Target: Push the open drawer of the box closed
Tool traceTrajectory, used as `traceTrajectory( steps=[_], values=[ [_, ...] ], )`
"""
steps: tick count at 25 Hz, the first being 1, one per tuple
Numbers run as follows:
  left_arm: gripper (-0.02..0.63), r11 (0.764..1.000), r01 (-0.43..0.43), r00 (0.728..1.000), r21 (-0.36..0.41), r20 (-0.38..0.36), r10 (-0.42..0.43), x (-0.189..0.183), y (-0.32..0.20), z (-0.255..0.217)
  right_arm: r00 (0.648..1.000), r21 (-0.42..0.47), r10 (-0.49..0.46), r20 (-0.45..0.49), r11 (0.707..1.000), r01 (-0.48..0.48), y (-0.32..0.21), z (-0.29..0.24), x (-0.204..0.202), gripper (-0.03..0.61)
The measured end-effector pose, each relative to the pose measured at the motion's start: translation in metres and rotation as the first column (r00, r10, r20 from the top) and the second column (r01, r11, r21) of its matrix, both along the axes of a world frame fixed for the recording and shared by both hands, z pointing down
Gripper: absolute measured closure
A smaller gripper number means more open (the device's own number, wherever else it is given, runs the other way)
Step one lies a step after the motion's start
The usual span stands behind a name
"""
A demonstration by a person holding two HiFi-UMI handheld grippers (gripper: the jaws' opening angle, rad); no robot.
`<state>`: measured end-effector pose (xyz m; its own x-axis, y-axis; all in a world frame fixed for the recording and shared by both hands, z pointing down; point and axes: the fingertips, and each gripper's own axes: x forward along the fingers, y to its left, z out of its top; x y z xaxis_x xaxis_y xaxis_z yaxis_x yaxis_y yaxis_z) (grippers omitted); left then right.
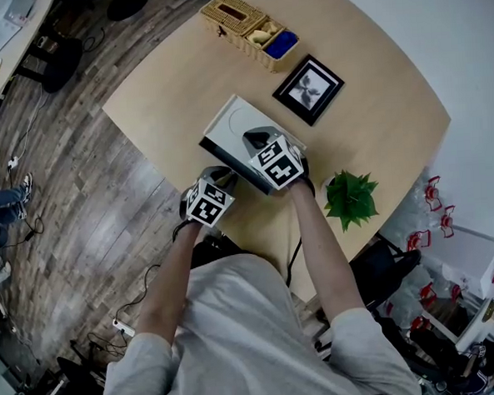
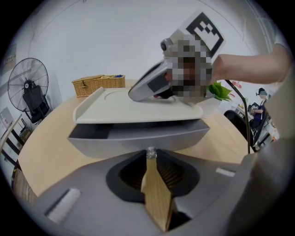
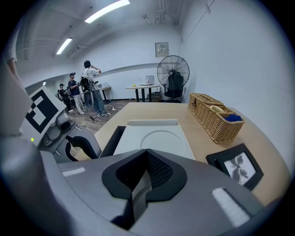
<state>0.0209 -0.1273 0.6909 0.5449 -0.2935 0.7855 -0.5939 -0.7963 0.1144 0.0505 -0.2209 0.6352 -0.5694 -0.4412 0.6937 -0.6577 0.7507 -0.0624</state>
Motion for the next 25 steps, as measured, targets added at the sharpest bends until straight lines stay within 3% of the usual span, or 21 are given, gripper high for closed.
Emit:
traceTrajectory(
  steps=[25],
  values=[
    [0.489, 1.000, -0.011, 1.000, 0.000, -0.013, 0.011, 0.019, -0.021, 0.000, 1.000, -0.005, -0.006, -0.001, 1.000, 0.006, 0.001, 0.000, 0.000, 0.577]
  ],
)
